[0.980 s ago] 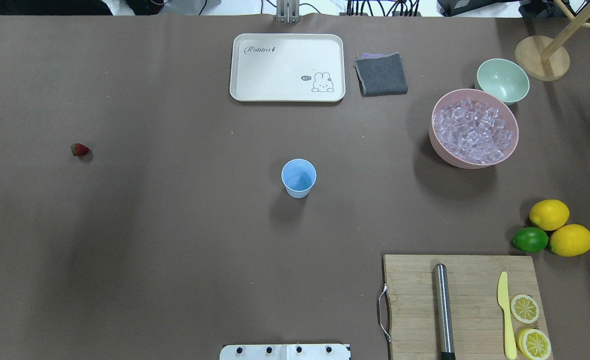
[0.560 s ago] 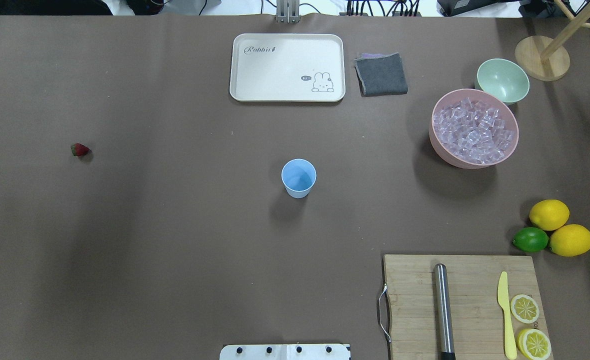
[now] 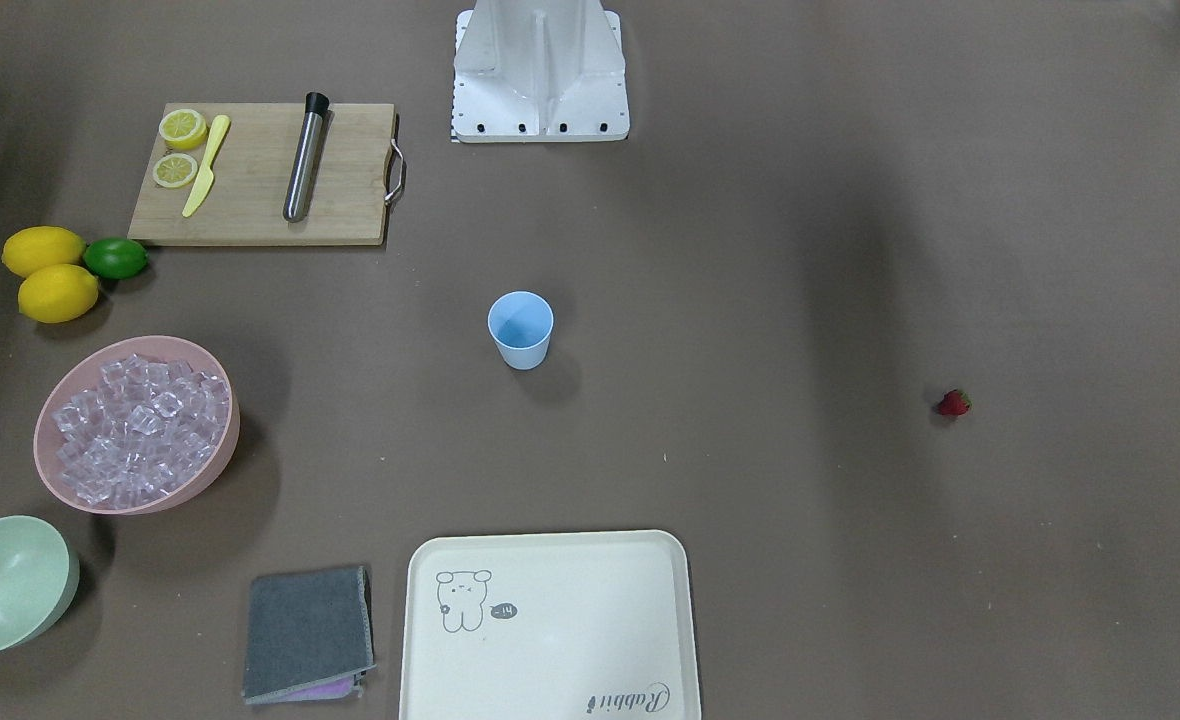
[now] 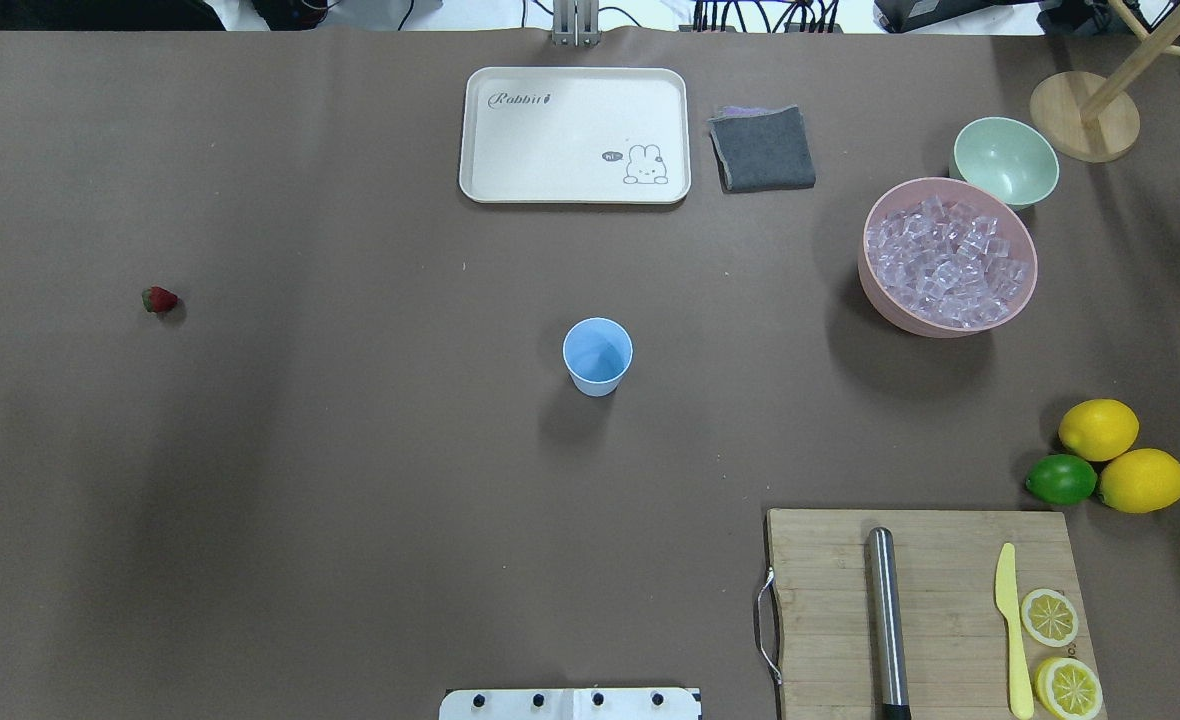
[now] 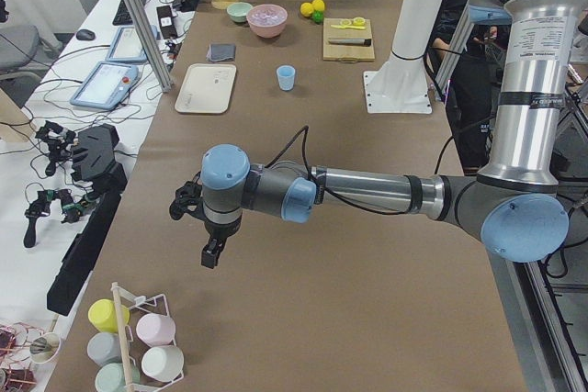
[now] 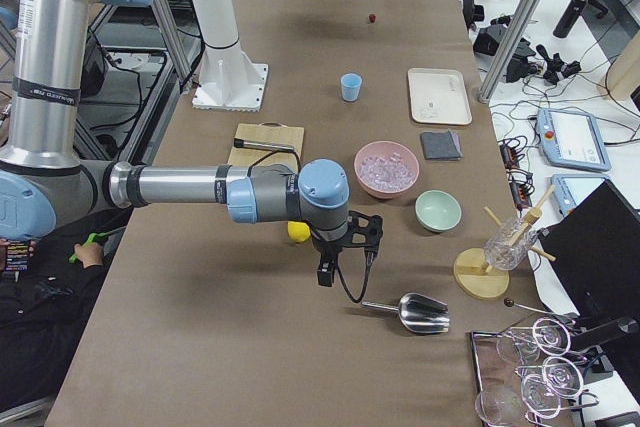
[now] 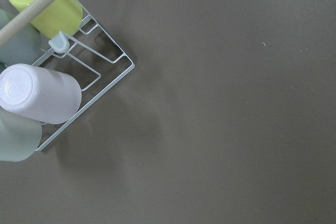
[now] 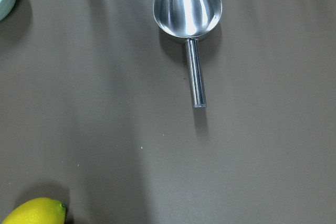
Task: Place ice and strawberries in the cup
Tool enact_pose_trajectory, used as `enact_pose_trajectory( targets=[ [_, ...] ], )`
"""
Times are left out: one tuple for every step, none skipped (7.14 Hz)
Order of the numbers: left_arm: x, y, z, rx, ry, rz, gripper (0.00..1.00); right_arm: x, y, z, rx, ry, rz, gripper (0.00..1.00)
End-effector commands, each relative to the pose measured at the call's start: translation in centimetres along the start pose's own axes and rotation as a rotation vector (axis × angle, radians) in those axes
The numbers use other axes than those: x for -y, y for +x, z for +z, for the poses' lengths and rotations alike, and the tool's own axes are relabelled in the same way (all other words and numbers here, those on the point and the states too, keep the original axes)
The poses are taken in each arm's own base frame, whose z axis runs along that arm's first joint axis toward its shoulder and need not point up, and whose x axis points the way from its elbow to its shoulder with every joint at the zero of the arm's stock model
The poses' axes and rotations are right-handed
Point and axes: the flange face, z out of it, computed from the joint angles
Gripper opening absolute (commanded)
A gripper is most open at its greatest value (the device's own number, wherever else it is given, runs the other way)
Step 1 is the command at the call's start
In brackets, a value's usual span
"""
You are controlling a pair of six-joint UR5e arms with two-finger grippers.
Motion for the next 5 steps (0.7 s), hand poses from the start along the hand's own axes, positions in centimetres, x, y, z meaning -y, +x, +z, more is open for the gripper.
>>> enact_pose_trajectory(
  targets=[
    [-0.03, -0.02, 0.16, -0.003, -0.002, -0.001, 0.98, 0.09, -0.47, 0.28, 0.001, -0.005, -0.009, 1.0],
    [-0.03, -0.02, 0.16, -0.003, -0.002, -0.001, 0.98, 0.04, -0.46, 0.38, 0.003, -0.006, -0.015, 1.0],
    [-0.03, -0.02, 0.16, -0.003, -0.002, -0.001, 0.98, -0.2, -0.32, 0.46, 0.003, -0.007, -0.016, 1.0],
    [0.03, -0.03, 0.17, -0.003, -0.002, -0.001, 0.98, -0.14, -0.48, 0.32, 0.004, -0.004, -0.021, 1.0],
    [0.06, 0.01, 0.11, -0.003, -0.001, 0.0, 0.98, -0.07, -0.72, 0.2, 0.006, -0.001, -0.026, 1.0]
  ],
)
